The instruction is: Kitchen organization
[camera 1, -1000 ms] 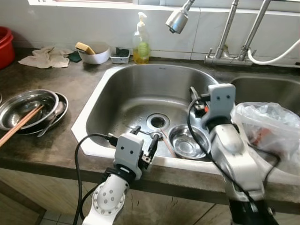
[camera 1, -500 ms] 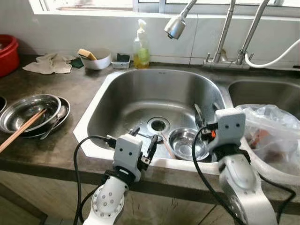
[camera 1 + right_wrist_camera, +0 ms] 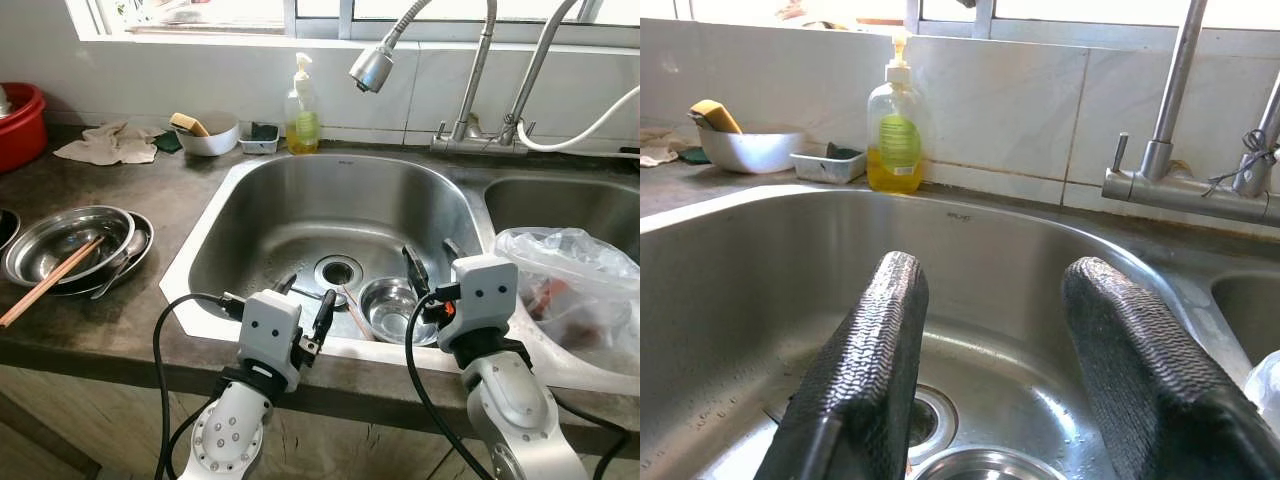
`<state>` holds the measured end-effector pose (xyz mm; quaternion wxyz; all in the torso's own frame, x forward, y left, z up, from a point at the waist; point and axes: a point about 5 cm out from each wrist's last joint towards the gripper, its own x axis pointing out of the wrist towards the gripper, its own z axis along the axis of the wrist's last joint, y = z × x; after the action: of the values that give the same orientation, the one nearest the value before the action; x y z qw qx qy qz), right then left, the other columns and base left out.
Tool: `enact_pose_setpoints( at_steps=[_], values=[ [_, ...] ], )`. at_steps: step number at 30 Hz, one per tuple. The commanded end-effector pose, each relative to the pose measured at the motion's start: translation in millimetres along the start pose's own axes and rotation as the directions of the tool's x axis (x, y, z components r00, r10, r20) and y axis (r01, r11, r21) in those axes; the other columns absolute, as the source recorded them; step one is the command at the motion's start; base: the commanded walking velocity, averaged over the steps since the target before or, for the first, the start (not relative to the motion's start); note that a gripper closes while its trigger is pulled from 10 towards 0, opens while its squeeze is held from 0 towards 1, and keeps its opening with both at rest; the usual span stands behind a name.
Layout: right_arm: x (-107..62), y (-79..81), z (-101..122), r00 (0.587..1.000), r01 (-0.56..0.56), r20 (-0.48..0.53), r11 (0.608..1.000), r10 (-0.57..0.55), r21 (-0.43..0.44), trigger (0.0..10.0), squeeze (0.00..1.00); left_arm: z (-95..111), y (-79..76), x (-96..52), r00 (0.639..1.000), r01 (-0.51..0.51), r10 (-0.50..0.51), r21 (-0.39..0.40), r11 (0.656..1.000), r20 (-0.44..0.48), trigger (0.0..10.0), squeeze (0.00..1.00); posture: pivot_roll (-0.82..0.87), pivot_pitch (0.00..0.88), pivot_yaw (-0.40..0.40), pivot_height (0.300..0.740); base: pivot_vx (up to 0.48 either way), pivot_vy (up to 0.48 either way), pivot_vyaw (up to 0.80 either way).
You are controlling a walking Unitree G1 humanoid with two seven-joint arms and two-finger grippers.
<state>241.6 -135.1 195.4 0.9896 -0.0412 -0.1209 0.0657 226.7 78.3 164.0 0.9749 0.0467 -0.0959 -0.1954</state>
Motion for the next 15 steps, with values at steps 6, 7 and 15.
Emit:
enact_pose_setpoints(
  at_steps=[6, 7, 15],
  values=[
    [2.0, 4.5, 7.1, 0.999, -0.015, 0.036, 1.0, 0.014, 0.006, 10.0, 0.0, 2.4, -2.4, -2.0, 1.0, 0.003, -0.003, 0.008, 1.0, 0.013, 10.0, 0.0, 0.15, 0.046, -0.024, 0.74, -0.083, 0.0, 0.0],
    [2.0, 4.5, 7.1, 0.999, -0.015, 0.036, 1.0, 0.014, 0.006, 10.0, 0.0, 2.4, -2.4, -2.0, 1.0, 0.003, -0.003, 0.008, 1.0, 0.013, 10.0, 0.0, 0.15, 0.046, -0.024, 0.74, -0.251, 0.0, 0.0],
    [2.4, 7.3, 5.2, 0.999, -0.015, 0.029, 1.0, 0.014, 0.008, 10.0, 0.0, 0.4, -2.3, -3.1, 1.0, 0.007, -0.007, 0.015, 1.0, 0.005, 10.0, 0.0, 0.14, 0.039, -0.015, 0.74, -0.257, 0.0, 0.0]
  ],
)
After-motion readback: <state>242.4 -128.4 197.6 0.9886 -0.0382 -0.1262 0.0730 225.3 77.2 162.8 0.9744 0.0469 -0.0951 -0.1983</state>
